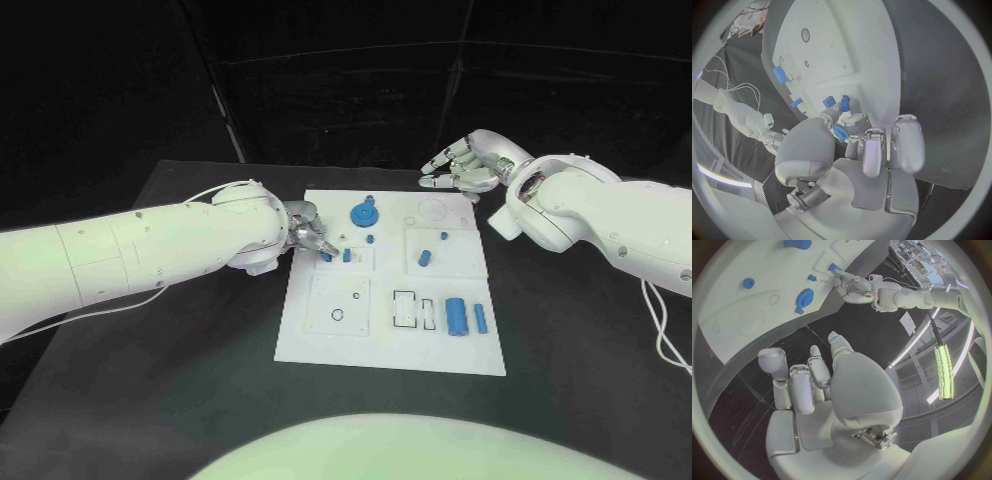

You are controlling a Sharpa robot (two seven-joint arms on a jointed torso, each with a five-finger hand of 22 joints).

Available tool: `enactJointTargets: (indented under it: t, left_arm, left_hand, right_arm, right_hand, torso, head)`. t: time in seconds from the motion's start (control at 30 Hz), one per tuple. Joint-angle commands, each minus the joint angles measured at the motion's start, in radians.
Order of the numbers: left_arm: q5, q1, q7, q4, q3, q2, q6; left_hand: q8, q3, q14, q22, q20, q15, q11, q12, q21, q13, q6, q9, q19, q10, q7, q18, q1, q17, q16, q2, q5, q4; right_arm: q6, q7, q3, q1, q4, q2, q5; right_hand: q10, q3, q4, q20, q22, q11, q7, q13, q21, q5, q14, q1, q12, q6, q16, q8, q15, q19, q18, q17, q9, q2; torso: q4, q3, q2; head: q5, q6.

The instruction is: Assemble the parts on the task board

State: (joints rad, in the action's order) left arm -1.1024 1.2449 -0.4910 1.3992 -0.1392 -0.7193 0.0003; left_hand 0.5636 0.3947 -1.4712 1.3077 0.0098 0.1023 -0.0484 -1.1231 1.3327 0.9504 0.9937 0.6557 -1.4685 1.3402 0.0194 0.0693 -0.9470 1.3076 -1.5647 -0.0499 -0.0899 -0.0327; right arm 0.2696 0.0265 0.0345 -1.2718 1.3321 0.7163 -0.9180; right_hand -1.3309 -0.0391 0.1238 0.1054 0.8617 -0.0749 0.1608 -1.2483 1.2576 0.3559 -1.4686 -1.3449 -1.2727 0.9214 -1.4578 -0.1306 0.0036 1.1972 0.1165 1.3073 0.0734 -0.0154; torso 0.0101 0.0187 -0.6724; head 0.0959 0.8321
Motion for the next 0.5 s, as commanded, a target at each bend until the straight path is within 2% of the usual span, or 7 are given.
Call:
enactJointTargets:
  t: [0.03,0.5]
  left_arm:
    - [-0.004,-0.001,-0.009,-0.001,-0.001,0.001,0.003]
    - [-0.004,-0.001,-0.01,0.006,-0.001,0.0,0.005]
  left_hand:
    - [0.007,-0.008,-0.1,0.073,-0.007,0.004,-0.001,-0.007,0.005,0.001,0.006,0.002,-0.043,0.0,0.0,-0.014,0.012,0.263,-0.006,0.001,0.001,0.0]
    - [0.015,-0.014,-0.1,0.084,-0.009,0.006,-0.004,-0.017,0.017,0.013,0.01,0.007,-0.047,0.006,-0.004,-0.017,0.02,0.263,-0.006,0.009,-0.009,-0.01]
  right_arm:
    - [0.003,0.006,-0.001,-0.002,0.003,0.001,0.0]
    - [0.004,0.006,-0.001,-0.002,0.003,0.001,0.0]
  right_hand:
    - [0.005,0.0,0.007,0.001,-0.001,0.001,0.001,0.001,-0.005,-0.001,-0.056,0.001,0.004,-0.007,0.007,-0.007,-0.006,-0.005,0.014,0.056,-0.002,0.009]
    - [0.005,0.0,0.007,0.001,-0.001,0.001,0.001,0.001,-0.005,-0.001,-0.056,0.001,0.004,-0.007,0.007,-0.007,-0.006,-0.005,0.014,0.056,-0.002,0.009]
  torso:
    - [0.0002,-0.0002,0.0]
    - [0.0003,-0.0002,0.0]
  head:
    - [-0.001,0.001]
    - [-0.001,0.0]
